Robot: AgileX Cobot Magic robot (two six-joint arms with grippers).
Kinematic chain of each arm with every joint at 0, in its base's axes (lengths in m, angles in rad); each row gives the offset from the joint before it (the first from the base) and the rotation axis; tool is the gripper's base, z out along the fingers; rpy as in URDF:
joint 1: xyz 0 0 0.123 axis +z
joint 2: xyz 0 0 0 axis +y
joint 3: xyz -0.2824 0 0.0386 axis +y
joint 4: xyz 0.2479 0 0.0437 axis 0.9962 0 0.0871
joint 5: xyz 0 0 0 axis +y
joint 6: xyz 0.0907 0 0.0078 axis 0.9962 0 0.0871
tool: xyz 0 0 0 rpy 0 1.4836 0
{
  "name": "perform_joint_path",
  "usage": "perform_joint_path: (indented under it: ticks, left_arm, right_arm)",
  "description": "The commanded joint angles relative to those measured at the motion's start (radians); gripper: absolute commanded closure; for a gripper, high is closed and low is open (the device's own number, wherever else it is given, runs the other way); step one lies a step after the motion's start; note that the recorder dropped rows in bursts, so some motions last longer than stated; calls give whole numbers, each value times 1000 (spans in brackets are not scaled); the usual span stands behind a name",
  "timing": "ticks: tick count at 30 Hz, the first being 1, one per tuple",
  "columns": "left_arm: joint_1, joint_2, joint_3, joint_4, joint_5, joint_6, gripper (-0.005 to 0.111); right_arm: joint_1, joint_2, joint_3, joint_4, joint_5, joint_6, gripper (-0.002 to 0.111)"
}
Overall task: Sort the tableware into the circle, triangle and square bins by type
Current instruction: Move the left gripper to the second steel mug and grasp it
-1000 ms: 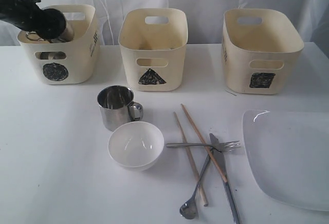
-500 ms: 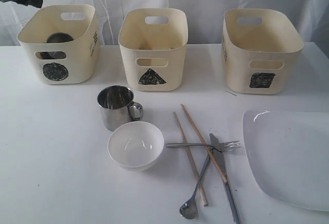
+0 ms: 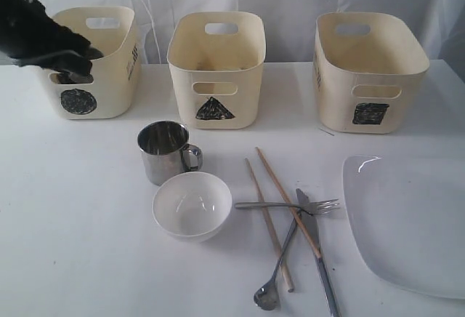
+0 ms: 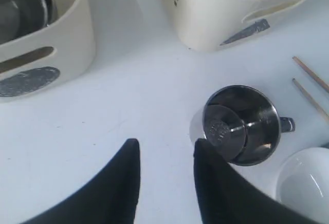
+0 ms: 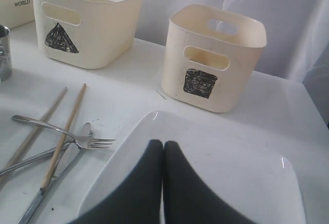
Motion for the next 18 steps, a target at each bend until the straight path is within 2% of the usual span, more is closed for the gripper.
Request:
perform_joint_path:
  ticks: [1, 7, 18]
  left_arm:
    - [-74, 16, 73, -21, -101, 7, 62]
    - [-132, 125, 75, -26, -195, 8, 51]
    - [-149, 247, 75, -87, -237, 13, 51]
  right_arm:
    - [3, -4, 7, 1, 0, 3, 108]
    - [3, -4, 7, -1, 0, 3, 108]
    - [3, -4, 7, 1, 0, 3, 108]
